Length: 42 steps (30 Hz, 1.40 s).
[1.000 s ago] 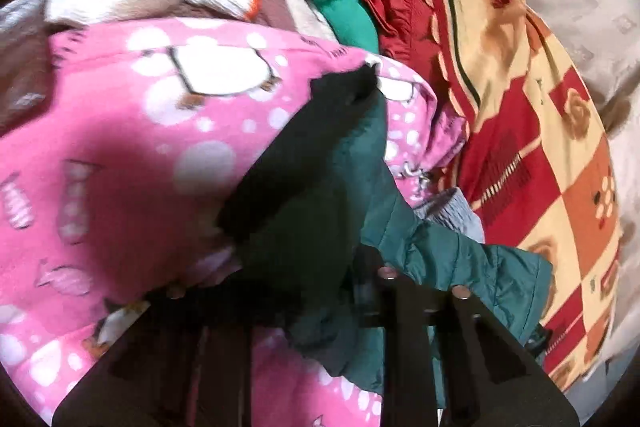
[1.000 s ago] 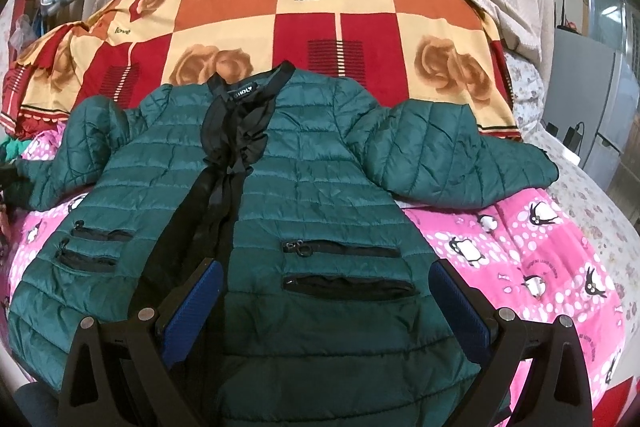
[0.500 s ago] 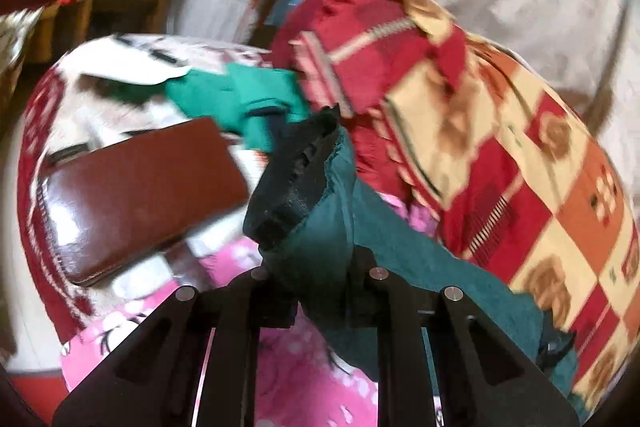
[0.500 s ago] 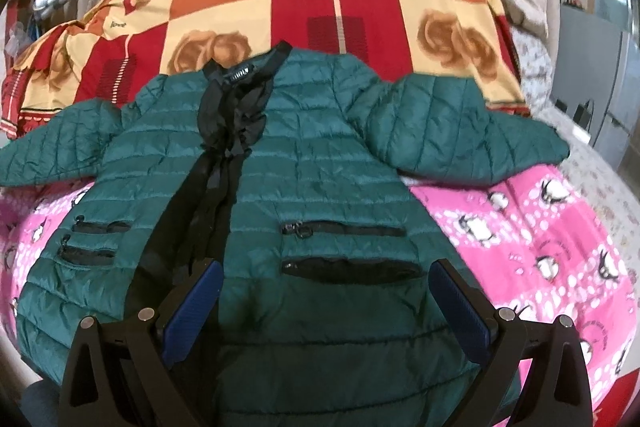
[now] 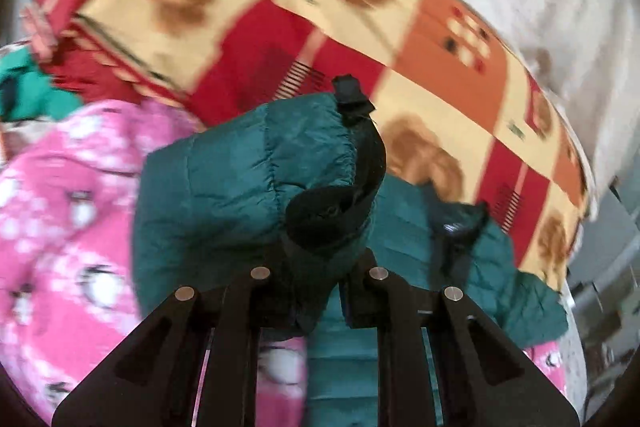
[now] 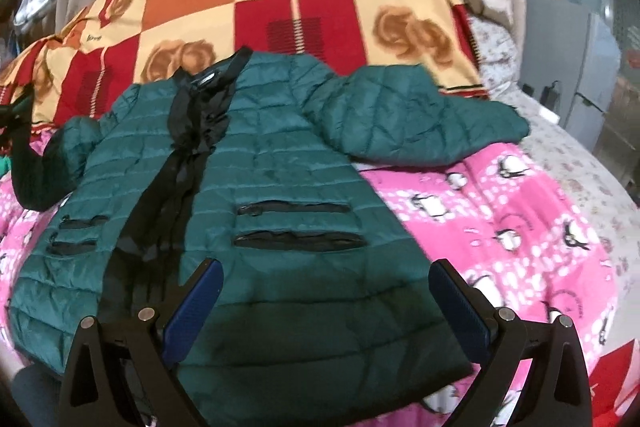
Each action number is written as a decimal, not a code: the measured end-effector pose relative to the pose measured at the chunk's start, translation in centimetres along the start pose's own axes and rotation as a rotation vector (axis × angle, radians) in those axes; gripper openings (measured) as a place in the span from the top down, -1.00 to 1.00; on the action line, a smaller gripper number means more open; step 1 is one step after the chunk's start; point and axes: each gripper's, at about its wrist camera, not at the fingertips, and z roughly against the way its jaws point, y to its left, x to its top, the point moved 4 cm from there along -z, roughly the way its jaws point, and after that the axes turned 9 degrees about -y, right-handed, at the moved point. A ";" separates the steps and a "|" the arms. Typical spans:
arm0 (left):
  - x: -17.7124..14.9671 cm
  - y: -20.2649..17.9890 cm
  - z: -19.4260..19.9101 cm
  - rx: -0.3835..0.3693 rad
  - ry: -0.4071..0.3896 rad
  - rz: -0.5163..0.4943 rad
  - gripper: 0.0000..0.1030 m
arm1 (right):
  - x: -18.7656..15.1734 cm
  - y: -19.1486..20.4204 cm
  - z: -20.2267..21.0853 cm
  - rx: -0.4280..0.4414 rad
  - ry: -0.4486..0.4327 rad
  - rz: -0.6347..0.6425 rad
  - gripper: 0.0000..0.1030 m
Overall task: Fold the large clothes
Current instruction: 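Lift the held side and fold it across the jacket body toward the right gripper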
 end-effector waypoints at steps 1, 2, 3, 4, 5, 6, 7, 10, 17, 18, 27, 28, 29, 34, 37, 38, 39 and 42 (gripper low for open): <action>-0.4 -1.4 -1.0 -0.013 0.013 -0.013 0.72 | -0.1 -0.4 0.1 -0.017 -0.005 -0.002 -0.97; -1.0 -2.8 -2.1 -0.021 0.026 -0.029 0.72 | -0.1 -0.9 0.1 -0.030 -0.010 -0.008 -0.97; -1.5 -3.8 -2.7 -0.025 0.033 -0.040 0.72 | -0.2 -1.6 0.1 -0.038 -0.011 -0.028 -0.97; -1.9 -4.7 -3.5 -0.026 0.039 -0.048 0.72 | -0.3 -2.1 -0.1 -0.042 -0.006 -0.047 -0.97; -2.6 -5.9 -4.4 -0.028 0.044 -0.059 0.72 | -0.5 -2.6 -0.3 -0.045 0.002 -0.071 -0.97; -3.0 -6.7 -4.9 -0.028 0.046 -0.069 0.72 | -0.6 -3.1 -0.5 -0.048 0.010 -0.095 -0.97; -3.6 -7.9 -5.6 -0.028 0.046 -0.087 0.72 | -0.6 -3.3 -0.7 -0.047 0.016 -0.106 -0.97; -5.4 -10.8 -7.6 -0.066 0.058 -0.121 0.72 | -0.6 -3.1 -1.0 -0.053 0.022 -0.099 -0.97; -9.7 -18.3 -11.6 -0.213 0.160 -0.154 0.72 | -0.2 -1.3 0.1 -0.065 -0.049 0.000 -0.97; -10.3 -19.4 -12.0 -0.227 0.176 -0.169 0.72 | -0.2 -1.3 -0.1 -0.058 -0.040 0.003 -0.97; -15.4 -27.6 -15.1 -0.378 0.263 -0.265 0.72 | -0.5 -2.3 -0.5 -0.040 -0.019 -0.060 -0.97; -16.1 -28.6 -15.3 -0.417 0.286 -0.278 0.72 | -0.5 -2.3 -0.4 -0.042 -0.020 -0.063 -0.97; -16.6 -29.4 -15.5 -0.446 0.301 -0.284 0.72 | -0.5 -2.4 -0.4 -0.043 -0.022 -0.064 -0.97; -18.7 -32.1 -16.1 -0.533 0.361 -0.321 0.72 | -0.5 -2.3 -0.5 -0.043 -0.017 -0.061 -0.97; -19.2 -32.5 -16.5 -0.547 0.373 -0.314 0.72 | -0.6 -2.2 -0.7 -0.043 -0.010 -0.062 -0.97; -19.4 -32.6 -16.7 -0.547 0.377 -0.315 0.72 | -0.6 -2.2 -0.8 -0.043 -0.008 -0.062 -0.97; -19.7 -33.0 -17.1 -0.545 0.380 -0.321 0.72 | -0.6 -2.2 -0.8 -0.042 -0.005 -0.062 -0.97; -20.6 -33.6 -17.9 -0.540 0.395 -0.324 0.72 | -0.5 -2.0 -1.0 -0.044 0.001 -0.054 -0.97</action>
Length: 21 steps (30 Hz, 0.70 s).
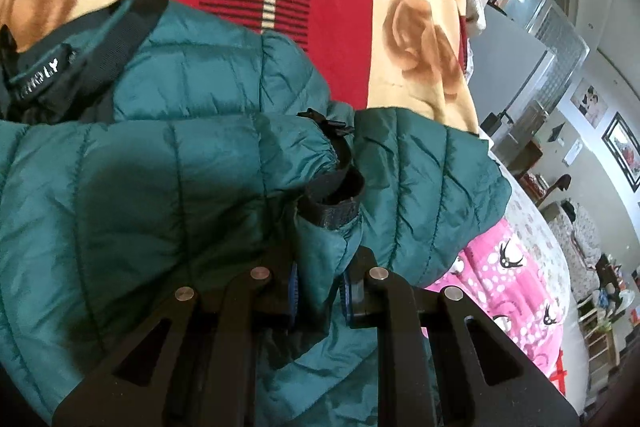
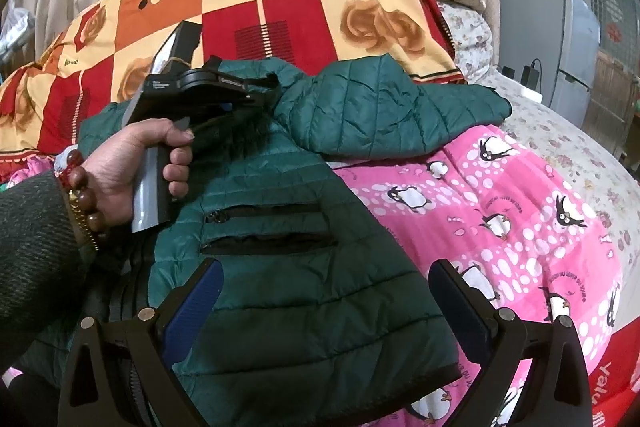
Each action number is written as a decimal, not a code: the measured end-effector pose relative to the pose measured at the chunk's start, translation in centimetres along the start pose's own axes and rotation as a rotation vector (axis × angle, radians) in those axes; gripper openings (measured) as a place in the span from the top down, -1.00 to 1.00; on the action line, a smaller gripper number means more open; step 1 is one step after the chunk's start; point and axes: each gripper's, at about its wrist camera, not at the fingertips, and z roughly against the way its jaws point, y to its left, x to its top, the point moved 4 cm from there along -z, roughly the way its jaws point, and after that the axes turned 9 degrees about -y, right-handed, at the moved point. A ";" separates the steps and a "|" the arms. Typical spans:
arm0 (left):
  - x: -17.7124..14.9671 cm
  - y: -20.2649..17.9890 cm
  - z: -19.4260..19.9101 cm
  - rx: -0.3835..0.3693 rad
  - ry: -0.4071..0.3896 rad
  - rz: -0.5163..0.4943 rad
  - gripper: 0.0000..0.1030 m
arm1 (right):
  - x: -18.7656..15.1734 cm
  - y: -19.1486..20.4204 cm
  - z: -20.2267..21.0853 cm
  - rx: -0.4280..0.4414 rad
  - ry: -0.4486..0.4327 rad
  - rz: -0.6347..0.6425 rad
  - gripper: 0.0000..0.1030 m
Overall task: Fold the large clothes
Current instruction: 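Lift the held side and fold it across the jacket body toward the right gripper, then open the left gripper to release the folded side and withdraw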
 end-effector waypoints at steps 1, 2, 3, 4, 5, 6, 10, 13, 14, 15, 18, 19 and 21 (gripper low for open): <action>-0.2 0.1 -0.3 0.001 0.011 0.004 0.72 | 0.0 0.0 0.0 -0.001 0.001 0.003 -0.97; -0.4 0.1 -0.7 -0.003 0.024 0.009 0.72 | 0.0 0.1 0.0 -0.003 0.002 0.005 -0.97; -0.7 0.2 -0.8 -0.005 0.032 0.012 0.72 | 0.0 0.1 0.0 -0.005 0.002 0.006 -0.97; -0.9 0.2 -1.0 -0.009 0.045 0.016 0.72 | -0.1 0.2 0.0 -0.007 0.002 0.008 -0.97; -1.2 0.1 -1.2 -0.016 0.053 0.017 0.72 | 0.0 0.2 0.0 -0.009 0.004 0.012 -0.97; -1.4 0.1 -1.2 -0.019 0.059 0.016 0.72 | 0.0 0.3 0.0 -0.010 0.004 0.015 -0.97; -1.8 0.7 -1.4 -0.010 0.081 0.054 0.52 | 0.0 0.5 -0.1 -0.015 0.006 0.033 -0.97; -1.9 0.7 -1.2 -0.060 0.099 0.095 -0.28 | 0.0 0.6 -0.1 -0.021 0.007 0.045 -0.97; -1.9 0.4 -0.8 -0.073 0.099 0.095 -0.34 | -0.1 0.7 -0.2 -0.022 0.009 0.046 -0.97; -1.8 0.1 -0.2 -0.090 0.099 0.095 -0.34 | -0.1 0.6 -0.2 -0.023 0.014 0.047 -0.97; -1.4 -0.2 2.6 -0.141 0.084 0.105 -0.34 | -0.1 0.6 -0.3 -0.025 0.020 0.046 -0.97; -1.1 0.1 3.7 -0.134 0.068 0.096 -0.34 | -0.1 0.6 -0.3 -0.025 0.021 0.046 -0.97; -0.2 1.5 6.3 -0.095 0.023 0.074 -0.34 | -0.1 0.6 -0.2 -0.025 0.019 0.046 -0.97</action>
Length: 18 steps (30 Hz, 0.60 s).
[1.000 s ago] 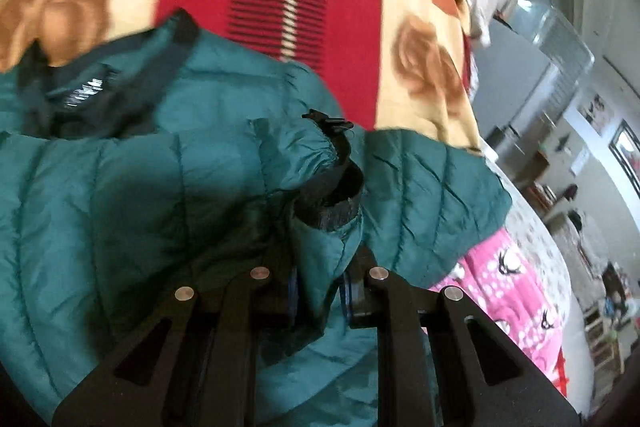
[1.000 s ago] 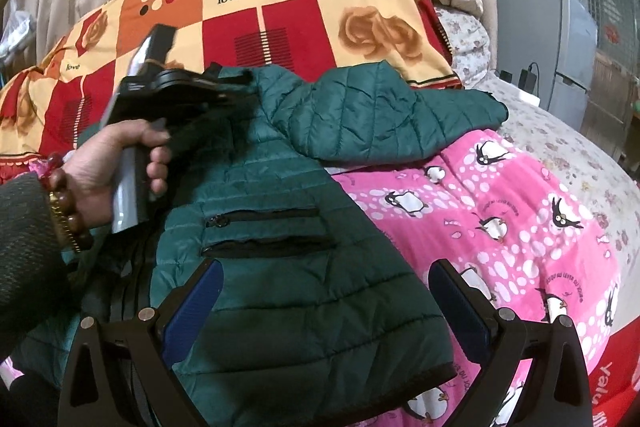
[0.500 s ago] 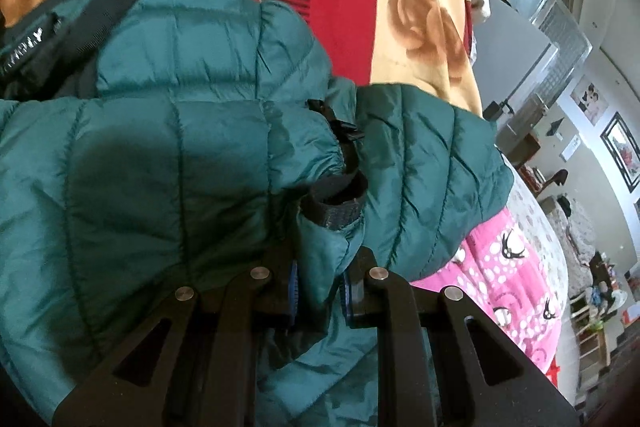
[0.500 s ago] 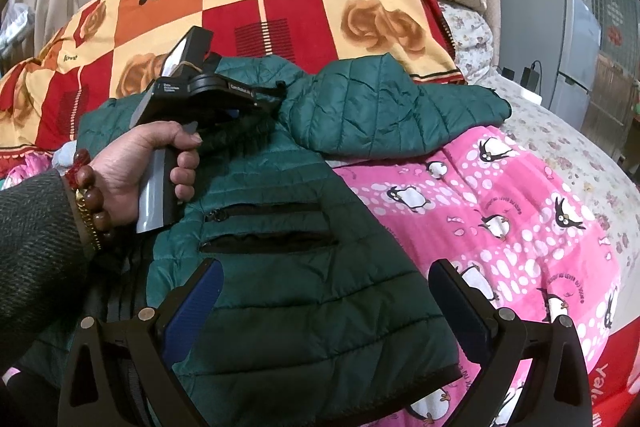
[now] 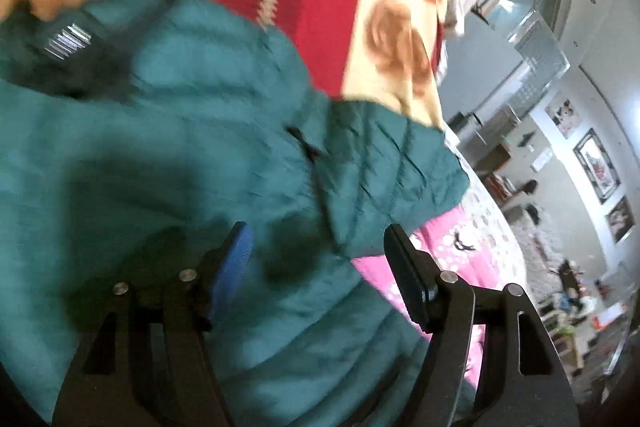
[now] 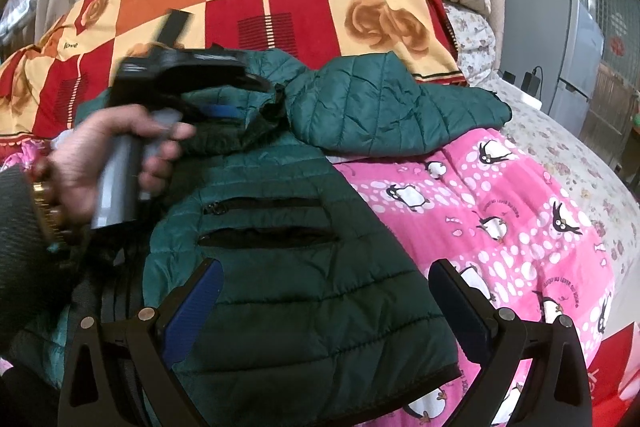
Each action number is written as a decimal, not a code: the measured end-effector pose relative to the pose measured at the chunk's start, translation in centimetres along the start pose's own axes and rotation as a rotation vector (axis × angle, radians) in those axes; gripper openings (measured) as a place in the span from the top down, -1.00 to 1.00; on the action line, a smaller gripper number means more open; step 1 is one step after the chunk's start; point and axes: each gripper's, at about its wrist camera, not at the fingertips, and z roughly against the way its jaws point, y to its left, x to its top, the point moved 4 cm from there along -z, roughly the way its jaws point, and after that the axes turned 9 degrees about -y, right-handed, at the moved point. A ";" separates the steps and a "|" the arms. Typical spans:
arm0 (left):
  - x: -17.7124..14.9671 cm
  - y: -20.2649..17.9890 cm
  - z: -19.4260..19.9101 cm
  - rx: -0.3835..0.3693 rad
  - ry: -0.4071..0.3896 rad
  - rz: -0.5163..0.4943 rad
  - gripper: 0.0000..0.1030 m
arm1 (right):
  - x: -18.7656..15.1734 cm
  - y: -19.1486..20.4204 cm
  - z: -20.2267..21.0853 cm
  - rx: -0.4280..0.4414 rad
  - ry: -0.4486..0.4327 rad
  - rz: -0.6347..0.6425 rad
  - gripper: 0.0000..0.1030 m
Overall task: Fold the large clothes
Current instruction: 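Open the left gripper to release the folded side and withdraw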
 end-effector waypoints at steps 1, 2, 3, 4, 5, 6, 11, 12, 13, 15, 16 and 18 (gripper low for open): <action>0.7 1.5 2.0 0.059 -0.034 -0.013 -0.34 | 0.0 0.0 0.1 0.000 -0.002 0.000 -0.97; 1.4 3.4 4.0 0.133 -0.067 -0.015 -0.34 | 0.0 0.1 0.1 0.001 -0.005 0.001 -0.97; 1.9 5.0 5.5 0.195 -0.093 -0.014 -0.34 | 0.0 0.1 0.2 0.001 -0.008 0.003 -0.97; 2.4 6.7 7.1 0.266 -0.123 -0.024 -0.34 | 0.0 0.2 0.2 0.001 -0.010 0.006 -0.97; 2.9 8.6 9.0 0.371 -0.155 -0.050 -0.34 | 0.0 0.3 0.2 0.002 -0.010 0.009 -0.97; 3.2 9.9 10.2 0.453 -0.176 -0.076 -0.34 | 0.0 0.3 0.3 0.002 -0.010 0.012 -0.97; 2.2 16.4 11.7 0.659 -0.104 -0.021 -0.33 | 0.0 0.5 0.4 0.001 -0.015 0.017 -0.97; 1.4 17.1 10.7 0.668 -0.053 -0.015 -0.34 | 0.0 0.5 0.3 0.000 -0.014 0.020 -0.97; 0.8 17.2 10.0 0.690 -0.028 -0.040 -0.34 | -0.1 0.6 0.3 0.001 -0.012 0.025 -0.97; 0.4 16.6 9.6 0.703 -0.031 -0.061 -0.39 | -0.1 0.6 0.2 0.002 -0.008 0.029 -0.97; 0.4 16.3 9.6 0.699 -0.034 -0.059 -0.39 | -0.1 0.5 0.2 0.003 -0.006 0.027 -0.97; 0.7 15.6 10.1 0.696 -0.046 -0.059 -0.39 | -0.1 0.4 0.1 0.005 -0.001 0.021 -0.97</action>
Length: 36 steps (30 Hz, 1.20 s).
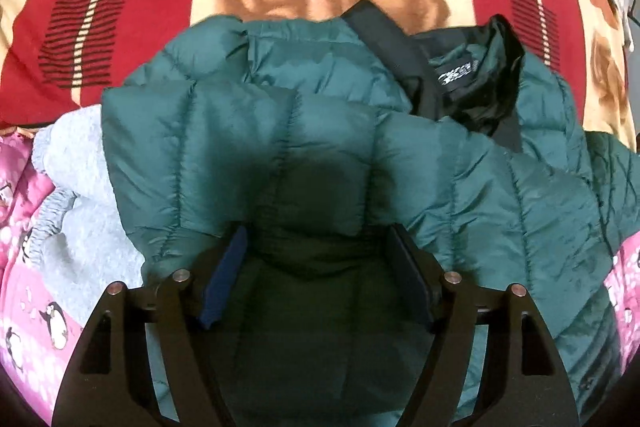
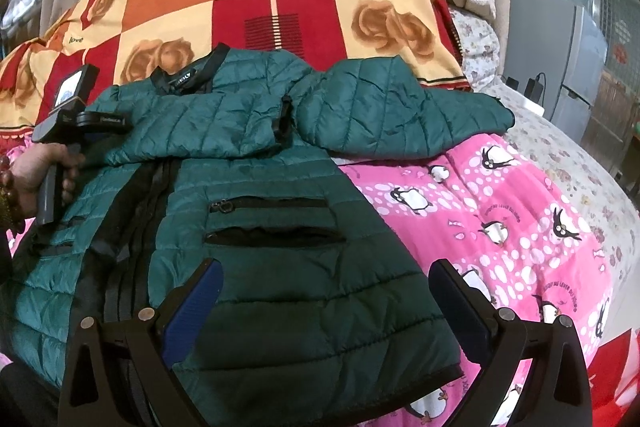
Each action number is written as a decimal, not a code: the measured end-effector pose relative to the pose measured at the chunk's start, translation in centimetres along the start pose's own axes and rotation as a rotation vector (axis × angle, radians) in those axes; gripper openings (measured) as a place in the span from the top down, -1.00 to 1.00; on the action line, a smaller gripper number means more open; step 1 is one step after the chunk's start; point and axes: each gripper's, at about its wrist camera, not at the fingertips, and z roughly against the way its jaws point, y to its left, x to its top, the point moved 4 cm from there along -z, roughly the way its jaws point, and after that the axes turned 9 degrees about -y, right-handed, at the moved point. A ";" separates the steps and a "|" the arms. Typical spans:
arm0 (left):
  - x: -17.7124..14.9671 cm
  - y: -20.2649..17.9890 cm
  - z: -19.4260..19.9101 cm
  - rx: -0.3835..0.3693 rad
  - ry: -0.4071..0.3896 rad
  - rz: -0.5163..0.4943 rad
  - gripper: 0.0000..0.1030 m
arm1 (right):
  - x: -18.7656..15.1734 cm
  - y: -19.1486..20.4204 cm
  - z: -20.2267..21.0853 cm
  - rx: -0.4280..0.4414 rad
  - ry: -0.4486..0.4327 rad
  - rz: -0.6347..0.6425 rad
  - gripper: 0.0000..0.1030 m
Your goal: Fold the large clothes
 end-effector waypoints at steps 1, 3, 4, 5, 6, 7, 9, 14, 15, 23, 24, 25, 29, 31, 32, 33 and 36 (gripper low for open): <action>0.2 -0.1 0.4 -0.002 -0.011 0.006 -0.39 | 0.0 -0.1 -0.1 0.002 0.005 -0.002 -0.97; 0.3 0.0 1.4 -0.018 -0.034 0.027 -0.39 | -0.1 0.1 0.0 0.002 0.007 0.002 -0.97; 0.3 0.2 1.9 -0.020 -0.043 0.037 -0.39 | -0.1 0.2 0.1 -0.002 0.002 0.006 -0.97; 0.2 0.4 2.2 -0.017 -0.050 0.038 -0.39 | 0.1 0.1 0.5 -0.001 -0.014 0.006 -0.97; 0.1 0.5 2.8 -0.006 -0.064 0.026 -0.39 | 0.4 0.1 0.6 0.020 -0.023 0.001 -0.97; -0.1 0.8 3.2 -0.003 -0.077 0.016 -0.39 | 1.1 -0.1 0.9 0.061 -0.044 -0.018 -0.97; -0.3 1.8 3.6 -0.004 -0.096 0.013 -0.39 | 3.2 -0.7 1.0 0.097 -0.104 -0.047 -0.97; -0.8 3.0 3.0 -0.021 -0.111 0.078 -0.39 | 10.1 2.3 -5.3 0.242 -0.094 0.069 -0.97; -0.7 2.9 3.0 -0.023 -0.117 0.084 -0.39 | 11.1 4.2 -8.0 0.295 -0.058 0.113 -0.93; -1.7 3.1 3.1 -0.076 -0.165 0.163 -0.39 | 11.3 13.3 -19.2 0.511 0.064 0.204 -0.68; -1.9 3.3 3.1 -0.078 -0.169 0.170 -0.39 | 10.5 13.7 -20.7 0.522 0.101 0.230 -0.68; -2.1 3.3 2.9 -0.086 -0.165 0.174 -0.39 | 9.8 13.5 -22.2 0.518 0.147 0.231 -0.68; -2.6 2.7 1.3 -0.096 -0.107 0.147 -0.39 | 9.3 9.9 -25.8 0.422 0.241 0.129 -0.65; -2.8 2.2 0.7 -0.079 -0.092 0.123 -0.39 | 9.0 7.5 -27.3 0.409 0.282 0.040 -0.60; -2.9 2.0 0.4 -0.062 -0.083 0.108 -0.39 | 8.8 7.3 -27.5 0.420 0.291 0.030 -0.59; -2.8 1.9 0.1 -0.057 -0.078 0.103 -0.40 | 8.7 7.5 -27.4 0.417 0.285 0.055 -0.59; -2.7 1.8 -0.5 -0.038 -0.049 0.092 -0.40 | 8.4 8.0 -27.1 0.395 0.271 0.092 -0.63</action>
